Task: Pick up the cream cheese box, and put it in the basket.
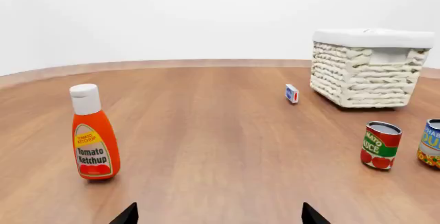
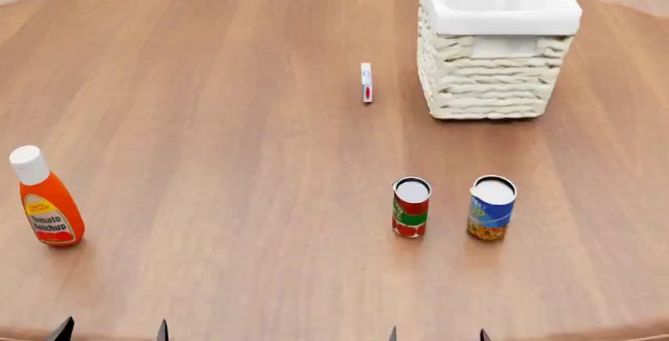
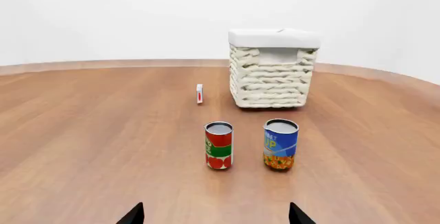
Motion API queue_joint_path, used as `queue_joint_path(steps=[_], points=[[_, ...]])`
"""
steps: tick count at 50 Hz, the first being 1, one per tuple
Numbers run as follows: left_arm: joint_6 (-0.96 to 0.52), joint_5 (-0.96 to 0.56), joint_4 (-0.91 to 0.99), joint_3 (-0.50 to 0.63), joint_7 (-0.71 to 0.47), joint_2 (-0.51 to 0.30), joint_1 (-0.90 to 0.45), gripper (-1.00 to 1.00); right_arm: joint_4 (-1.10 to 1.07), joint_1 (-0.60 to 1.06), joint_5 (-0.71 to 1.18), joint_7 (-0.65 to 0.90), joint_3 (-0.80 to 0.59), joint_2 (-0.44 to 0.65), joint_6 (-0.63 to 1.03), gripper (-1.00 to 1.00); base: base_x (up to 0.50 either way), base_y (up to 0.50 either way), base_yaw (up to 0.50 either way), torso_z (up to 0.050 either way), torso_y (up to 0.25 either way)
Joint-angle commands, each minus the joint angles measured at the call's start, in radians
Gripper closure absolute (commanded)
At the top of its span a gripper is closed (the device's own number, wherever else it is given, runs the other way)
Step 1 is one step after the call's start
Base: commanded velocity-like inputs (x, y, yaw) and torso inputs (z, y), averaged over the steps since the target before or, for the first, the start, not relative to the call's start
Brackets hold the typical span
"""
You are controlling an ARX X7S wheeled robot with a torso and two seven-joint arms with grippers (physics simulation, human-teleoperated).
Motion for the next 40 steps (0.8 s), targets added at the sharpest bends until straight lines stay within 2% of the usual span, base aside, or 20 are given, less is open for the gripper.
queue_joint_path(steps=[1, 4, 7, 17, 40], points=[[0.000, -0.012, -0.001, 0.013, -0.013, -0.012, -0.001, -1.00, 0.001, 0.000, 0.032, 0.039, -0.039, 0.032, -0.002, -1.00, 0.00, 0.00, 0.00, 0.000, 0.000], [-0.002, -0.033, 0.001, 0.027, -0.024, -0.026, 0.000, -1.00, 0.011, -0.008, 0.025, 0.047, -0.058, 0.041, -0.041, -1.00, 0.00, 0.00, 0.00, 0.000, 0.000], [-0.002, -0.045, 0.002, 0.035, -0.034, -0.035, 0.000, -1.00, 0.014, 0.010, 0.008, 0.070, -0.074, 0.047, 0.012, -1.00, 0.00, 0.00, 0.00, 0.000, 0.000], [-0.014, -0.066, 0.022, 0.059, -0.056, -0.056, 0.002, -1.00, 0.011, 0.013, 0.024, 0.078, -0.097, 0.069, 0.025, -1.00, 0.04, -0.01, 0.00, 0.000, 0.000], [-0.009, -0.093, 0.019, 0.095, -0.092, -0.085, 0.000, -1.00, 0.016, 0.020, 0.066, 0.088, -0.131, 0.097, 0.044, -1.00, 0.49, -0.25, 0.00, 0.000, 0.000]])
